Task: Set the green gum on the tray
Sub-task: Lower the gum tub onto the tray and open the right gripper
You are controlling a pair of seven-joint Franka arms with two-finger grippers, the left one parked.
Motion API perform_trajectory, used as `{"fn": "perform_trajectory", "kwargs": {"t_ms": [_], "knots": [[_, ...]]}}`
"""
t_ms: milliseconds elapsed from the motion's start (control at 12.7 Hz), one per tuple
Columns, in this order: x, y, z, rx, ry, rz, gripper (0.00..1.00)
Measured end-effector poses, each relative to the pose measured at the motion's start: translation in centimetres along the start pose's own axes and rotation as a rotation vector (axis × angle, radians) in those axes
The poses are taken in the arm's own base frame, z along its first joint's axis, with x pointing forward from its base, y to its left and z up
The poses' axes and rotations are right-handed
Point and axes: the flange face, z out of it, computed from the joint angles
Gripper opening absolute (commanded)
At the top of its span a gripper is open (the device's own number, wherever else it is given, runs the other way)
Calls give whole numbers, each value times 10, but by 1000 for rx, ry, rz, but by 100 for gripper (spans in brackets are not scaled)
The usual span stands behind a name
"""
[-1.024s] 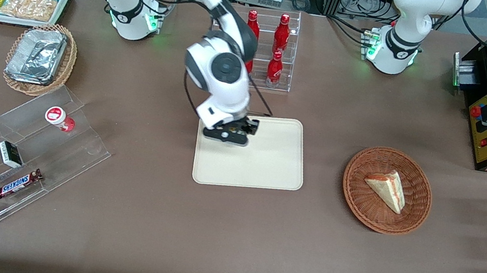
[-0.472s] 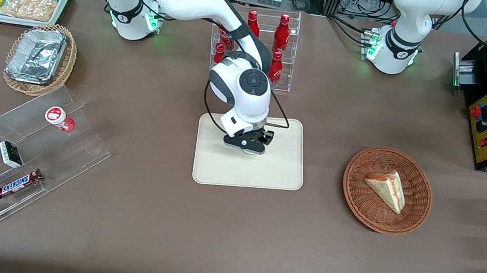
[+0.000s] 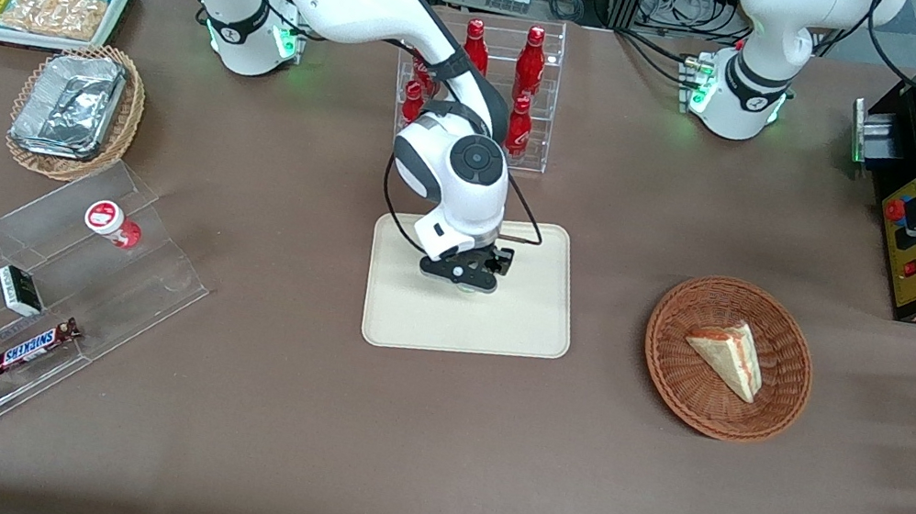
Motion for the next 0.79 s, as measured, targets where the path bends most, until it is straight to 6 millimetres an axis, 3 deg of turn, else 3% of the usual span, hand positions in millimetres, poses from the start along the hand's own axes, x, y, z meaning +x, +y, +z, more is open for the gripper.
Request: {"fn": "perform_trajectory", "kwargs": {"t_ms": [236, 394, 551, 787], "knots": [[8, 0, -5, 11, 11, 9, 100], [24, 3, -16, 27, 25, 30, 100], [48, 13, -40, 55, 46, 65, 100], [66, 30, -93, 31, 37, 34, 100]]}}
